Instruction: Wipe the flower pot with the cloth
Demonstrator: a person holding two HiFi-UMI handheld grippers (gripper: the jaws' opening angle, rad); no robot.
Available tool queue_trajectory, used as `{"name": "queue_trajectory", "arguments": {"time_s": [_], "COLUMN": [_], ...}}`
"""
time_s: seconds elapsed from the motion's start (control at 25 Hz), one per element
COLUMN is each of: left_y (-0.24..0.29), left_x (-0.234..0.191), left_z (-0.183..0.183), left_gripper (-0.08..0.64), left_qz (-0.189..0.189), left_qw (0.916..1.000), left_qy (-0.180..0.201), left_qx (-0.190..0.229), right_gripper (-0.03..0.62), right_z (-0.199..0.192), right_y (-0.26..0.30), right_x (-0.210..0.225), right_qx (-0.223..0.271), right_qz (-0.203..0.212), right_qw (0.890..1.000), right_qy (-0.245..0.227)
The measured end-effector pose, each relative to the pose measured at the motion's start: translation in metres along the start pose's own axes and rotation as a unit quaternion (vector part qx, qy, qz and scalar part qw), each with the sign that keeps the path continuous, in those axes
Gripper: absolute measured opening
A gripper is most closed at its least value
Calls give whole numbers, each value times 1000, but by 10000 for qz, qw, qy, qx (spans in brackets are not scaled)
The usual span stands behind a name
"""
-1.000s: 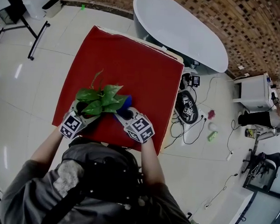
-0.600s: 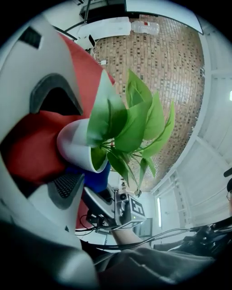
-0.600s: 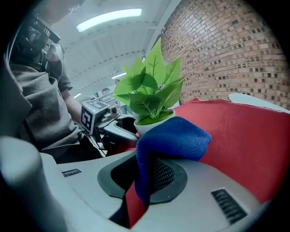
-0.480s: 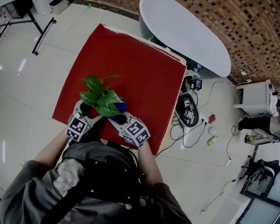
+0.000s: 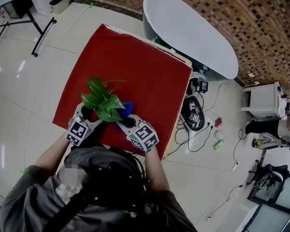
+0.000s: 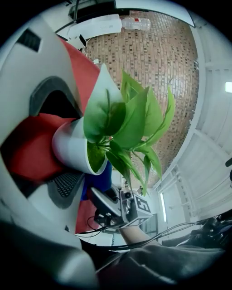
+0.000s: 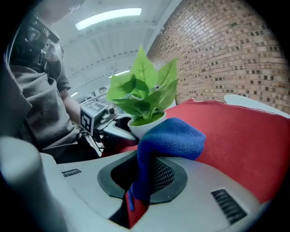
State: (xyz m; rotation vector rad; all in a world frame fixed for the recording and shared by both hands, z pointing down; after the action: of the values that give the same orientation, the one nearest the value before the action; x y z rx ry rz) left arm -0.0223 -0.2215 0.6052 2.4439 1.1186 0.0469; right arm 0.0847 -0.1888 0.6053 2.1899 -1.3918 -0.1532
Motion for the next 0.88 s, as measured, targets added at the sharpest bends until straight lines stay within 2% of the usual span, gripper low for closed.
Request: {"name": "queue_trajectory", "arguments": {"time_s": [0.08, 0.16, 0.4, 0.6, 0.88], "left_y": [1, 2, 8, 11, 13], "left_x": [-4, -8, -20, -25, -30], "left_z": [1, 1, -1, -1, 2], "left_gripper": [411, 411, 411, 411, 411], "left_qz": [-157, -318, -719, -917, -1107], "left_qw": [9999, 9994, 9968, 9949, 9927], "left_qy": [63, 121, 319, 366, 395], "left_qx": [-24, -53, -158, -215, -263], "right_gripper": [77, 77, 77, 77, 77], "right_z": [5, 10, 14, 19, 27], "right_y": [-7, -5, 32, 50, 41], "right_x": [21, 40, 67, 71, 57], "right_qx": [35, -19, -394, -569, -722], "right_qz": [-204, -218, 219, 456, 363], "right_qw": [9998, 9997, 9971, 9925, 9891], "right_qy": [23, -91, -614, -985, -1231]}}
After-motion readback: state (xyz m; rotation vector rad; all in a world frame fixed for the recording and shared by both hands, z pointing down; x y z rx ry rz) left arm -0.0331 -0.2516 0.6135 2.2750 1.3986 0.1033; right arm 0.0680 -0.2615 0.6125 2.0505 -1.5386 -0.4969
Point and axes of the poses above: the fingertips, and each gripper's own axes: y forward along the fingers, x to its right, z out of its top, the point moved 3 cm from there along -y, backward along the fingers, and after that the axes turned 9 degrees about -y, right-handed, at the moved point
